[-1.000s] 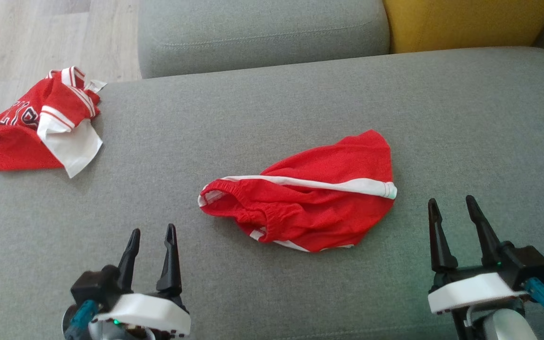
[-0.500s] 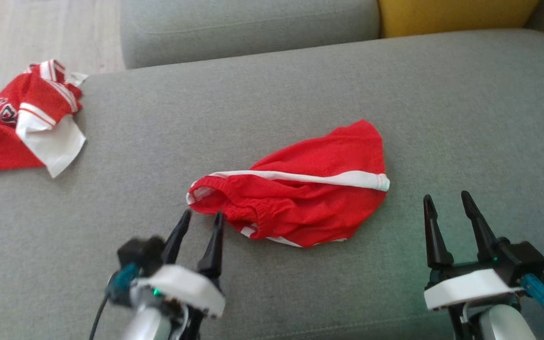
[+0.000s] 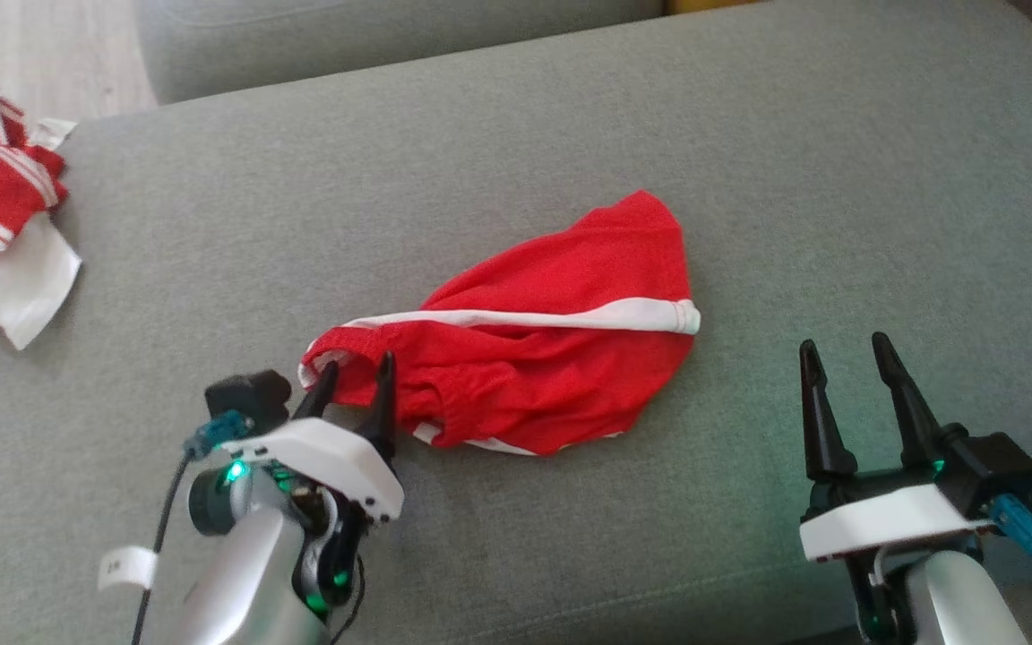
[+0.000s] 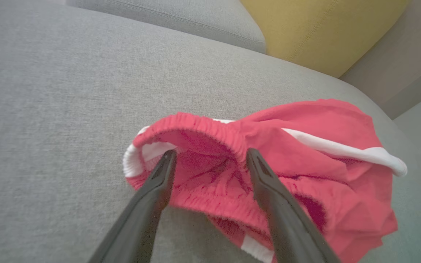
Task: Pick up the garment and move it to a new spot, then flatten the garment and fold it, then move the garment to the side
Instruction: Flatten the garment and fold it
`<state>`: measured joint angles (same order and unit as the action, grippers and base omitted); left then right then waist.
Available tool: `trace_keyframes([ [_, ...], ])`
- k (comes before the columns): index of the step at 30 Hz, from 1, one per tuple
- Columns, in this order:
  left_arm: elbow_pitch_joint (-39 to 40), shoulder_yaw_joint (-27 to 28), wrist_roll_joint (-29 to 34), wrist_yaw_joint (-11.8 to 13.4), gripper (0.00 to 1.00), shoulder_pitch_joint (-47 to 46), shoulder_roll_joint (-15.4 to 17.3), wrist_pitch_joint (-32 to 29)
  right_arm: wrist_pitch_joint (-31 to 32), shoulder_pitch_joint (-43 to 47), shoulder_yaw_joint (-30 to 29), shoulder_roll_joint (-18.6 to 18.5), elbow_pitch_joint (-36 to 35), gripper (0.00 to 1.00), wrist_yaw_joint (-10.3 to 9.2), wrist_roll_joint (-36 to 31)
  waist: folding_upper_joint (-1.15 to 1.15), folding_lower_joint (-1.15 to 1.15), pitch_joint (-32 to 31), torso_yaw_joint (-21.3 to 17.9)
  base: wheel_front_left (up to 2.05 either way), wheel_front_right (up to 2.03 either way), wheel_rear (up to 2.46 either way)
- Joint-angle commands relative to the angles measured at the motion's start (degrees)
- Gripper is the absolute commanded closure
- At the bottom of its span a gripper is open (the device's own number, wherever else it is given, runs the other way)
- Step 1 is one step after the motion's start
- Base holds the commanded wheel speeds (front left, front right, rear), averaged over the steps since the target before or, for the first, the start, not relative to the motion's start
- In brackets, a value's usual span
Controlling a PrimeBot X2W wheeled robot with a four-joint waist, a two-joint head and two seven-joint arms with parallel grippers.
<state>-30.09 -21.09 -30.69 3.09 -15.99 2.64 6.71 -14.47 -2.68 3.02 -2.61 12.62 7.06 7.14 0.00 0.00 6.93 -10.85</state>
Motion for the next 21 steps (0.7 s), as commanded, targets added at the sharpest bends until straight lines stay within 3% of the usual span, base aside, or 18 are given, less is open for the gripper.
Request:
trace_keyframes([
  [1, 0.8, 2.4, -0.7, 0.0, 0.0, -3.6, 0.2, 0.2, -0.5, -2.1, 1.4, -0.3, -2.0, 0.0, 0.43, 0.4, 0.0, 0.0, 0.6, -0.8, 0.0, 0.0, 0.0],
  [6, -1.9, 3.3, -3.5, -0.9, 0.0, -6.1, 0.2, 0.0, -0.5, -2.2, 1.6, -0.3, -1.9, 0.0, 0.43, 0.7, 0.0, 0.0, 1.0, -1.6, 0.0, 0.0, 0.0],
  [7, -2.4, 3.2, -4.3, -1.2, 0.07, -6.6, 0.2, -0.3, -0.5, -2.3, 1.7, -0.3, -1.9, 0.0, 0.43, 0.7, 0.0, 0.0, 1.0, -1.7, 0.0, 0.0, 0.0],
  [8, -2.4, 3.2, -4.3, -1.2, 0.07, -6.6, 0.2, -0.3, -0.5, -2.3, 1.7, -0.3, -1.9, 0.0, 0.43, 0.7, 0.0, 0.0, 1.0, -1.7, 0.0, 0.0, 0.0],
  [14, -3.3, 1.5, -10.2, -2.5, 0.71, -9.0, 0.2, -0.2, -0.5, -2.2, 2.0, -0.3, -1.8, 0.0, 0.43, 0.8, 0.0, 0.0, 0.6, -2.2, 0.0, 0.0, 0.0],
  [15, -3.2, 0.9, -10.3, -2.5, 0.91, -9.3, 0.2, 0.5, -0.5, -2.1, 1.9, -0.3, -1.8, 0.0, 0.43, 0.8, 0.0, 0.0, 0.5, -2.2, 0.0, 0.0, 0.0],
  [16, -3.0, 0.4, -10.4, -2.6, 1.0, -9.5, 0.2, 1.3, -0.5, -2.1, 1.9, -0.3, -1.8, 0.0, 0.43, 0.7, 0.0, 0.0, 0.4, -2.2, 0.0, 0.0, 0.0],
  [21, 0.1, -3.9, -10.9, -6.2, 1.0, -9.7, 0.2, 3.9, -0.5, -1.3, 1.4, -0.3, -1.7, 0.0, 0.43, 0.5, 0.0, 0.0, -0.7, -1.5, 0.0, 0.0, 0.0],
])
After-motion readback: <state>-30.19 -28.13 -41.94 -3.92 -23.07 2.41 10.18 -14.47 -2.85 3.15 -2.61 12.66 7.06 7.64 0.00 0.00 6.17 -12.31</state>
